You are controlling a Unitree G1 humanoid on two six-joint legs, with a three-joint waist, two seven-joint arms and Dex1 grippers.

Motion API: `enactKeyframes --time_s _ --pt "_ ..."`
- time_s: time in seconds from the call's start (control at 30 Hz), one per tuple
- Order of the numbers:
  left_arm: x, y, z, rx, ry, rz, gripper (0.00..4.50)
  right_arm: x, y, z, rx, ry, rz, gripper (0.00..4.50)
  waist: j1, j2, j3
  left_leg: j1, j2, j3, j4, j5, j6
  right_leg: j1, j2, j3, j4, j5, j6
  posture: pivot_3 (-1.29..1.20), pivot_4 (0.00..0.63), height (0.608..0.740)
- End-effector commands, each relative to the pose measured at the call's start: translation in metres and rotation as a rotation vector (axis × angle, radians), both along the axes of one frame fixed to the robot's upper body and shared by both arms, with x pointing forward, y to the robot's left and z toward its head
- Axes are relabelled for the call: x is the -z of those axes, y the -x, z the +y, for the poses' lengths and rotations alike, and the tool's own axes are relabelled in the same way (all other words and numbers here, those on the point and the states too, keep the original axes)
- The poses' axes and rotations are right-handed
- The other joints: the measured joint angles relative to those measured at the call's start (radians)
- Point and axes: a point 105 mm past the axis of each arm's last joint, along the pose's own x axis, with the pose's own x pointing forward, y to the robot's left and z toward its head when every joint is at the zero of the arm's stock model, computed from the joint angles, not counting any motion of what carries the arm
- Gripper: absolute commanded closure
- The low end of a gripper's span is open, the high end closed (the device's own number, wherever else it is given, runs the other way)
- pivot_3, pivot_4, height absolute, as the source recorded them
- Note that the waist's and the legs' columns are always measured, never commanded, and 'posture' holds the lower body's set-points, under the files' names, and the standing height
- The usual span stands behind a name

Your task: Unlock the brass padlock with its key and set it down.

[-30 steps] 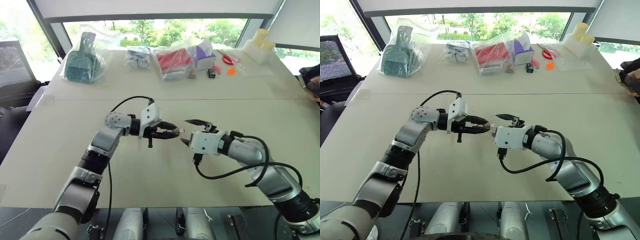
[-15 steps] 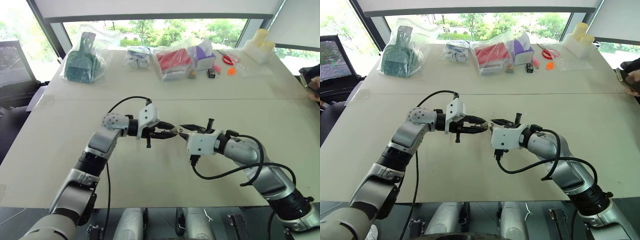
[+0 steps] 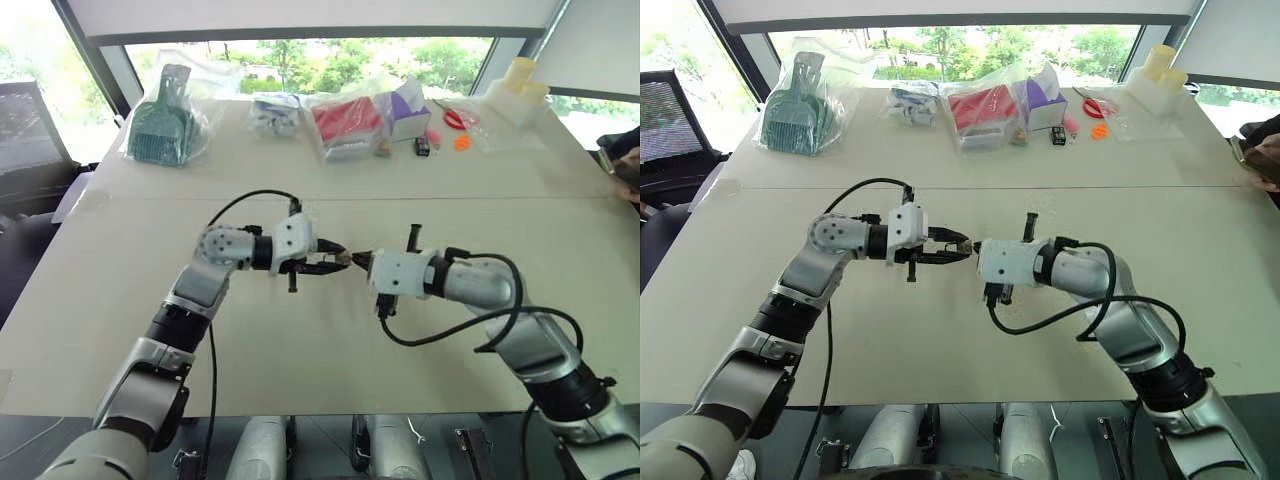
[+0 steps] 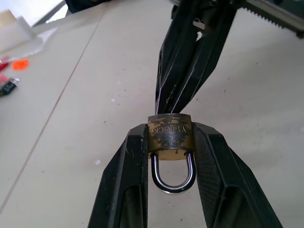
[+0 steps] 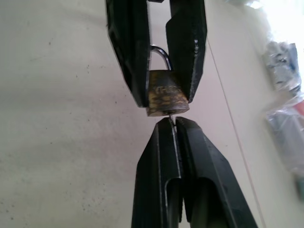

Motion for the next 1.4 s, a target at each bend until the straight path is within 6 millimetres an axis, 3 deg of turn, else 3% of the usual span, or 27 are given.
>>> enactKeyframes --time_s 0.03,0.17,0.3,0.4,0.6,0.87,0.97,1.17,1.4 --pt "-0.012 0.008 -0.012 0.089 -0.004 -0.194 3.75 -0.003 0.01 0.004 -0.029 -0.053 0.166 4.47 0.002 0.0 0.0 0.0 0.0 0.0 0.0 0.0 0.0 0.0 0.0 0.0 0.0 0.0 0.0 0.0 0.15 0.74" --pt "-0.01 0.007 -0.009 0.089 -0.002 -0.197 3.75 -0.01 0.012 0.006 -0.04 -0.057 0.143 4.47 -0.001 0.0 0.0 0.0 0.0 0.0 0.0 0.0 0.0 0.0 -0.001 0.0 0.0 0.0 0.0 0.0 0.15 0.74" --pt "-0.01 0.007 -0.001 0.052 0.059 0.073 3.75 -0.025 0.002 0.006 -0.098 0.058 -0.241 4.47 -0.003 0.0 0.0 0.0 0.0 0.0 0.0 0.0 0.0 0.0 0.0 0.0 0.0 0.0 0.001 0.0 0.15 0.74" --pt "-0.015 0.009 0.003 0.05 0.092 0.167 3.75 -0.021 0.002 -0.002 -0.14 0.122 -0.368 3.64 -0.001 0.0 0.0 0.0 0.0 0.0 0.0 0.0 0.0 0.0 0.0 0.0 0.0 0.0 0.001 0.0 0.15 0.74" --pt "-0.028 0.008 0.005 0.057 0.137 0.255 3.75 -0.023 0.009 0.003 -0.246 0.146 -0.598 0.51 -0.004 0.0 0.0 0.0 -0.001 0.001 0.0 0.0 0.0 0.0 0.0 0.0 0.0 0.0 0.001 0.0 0.15 0.74" --pt "-0.035 0.011 0.009 0.082 0.128 0.314 3.75 -0.03 0.007 0.007 -0.311 0.096 -0.746 0.51 -0.008 0.0 0.0 0.0 0.0 0.001 0.0 0.0 0.0 0.0 0.0 0.0 0.001 0.0 0.001 0.0 0.15 0.74" --pt "-0.035 0.011 0.01 0.088 0.12 0.325 3.75 -0.032 0.007 0.008 -0.338 0.089 -0.783 1.37 -0.008 0.0 0.0 0.0 0.0 0.001 0.0 0.0 0.0 0.0 0.0 0.0 0.0 0.0 0.001 0.0 0.15 0.74" --pt "-0.037 0.012 0.011 0.091 0.131 0.34 3.75 -0.035 0.006 0.01 -0.365 0.075 -0.814 4.43 -0.015 0.0 0.0 0.0 0.0 0.001 0.0 0.0 0.0 0.0 0.0 0.0 0.001 0.0 0.001 0.0 0.15 0.74" --pt "-0.037 0.012 0.01 0.087 0.139 0.357 3.75 -0.034 0.008 0.014 -0.392 0.079 -0.827 4.43 -0.028 0.0 0.0 0.0 0.0 0.0 0.0 0.0 0.0 0.0 0.0 0.0 0.001 0.0 0.001 0.0 0.15 0.74"
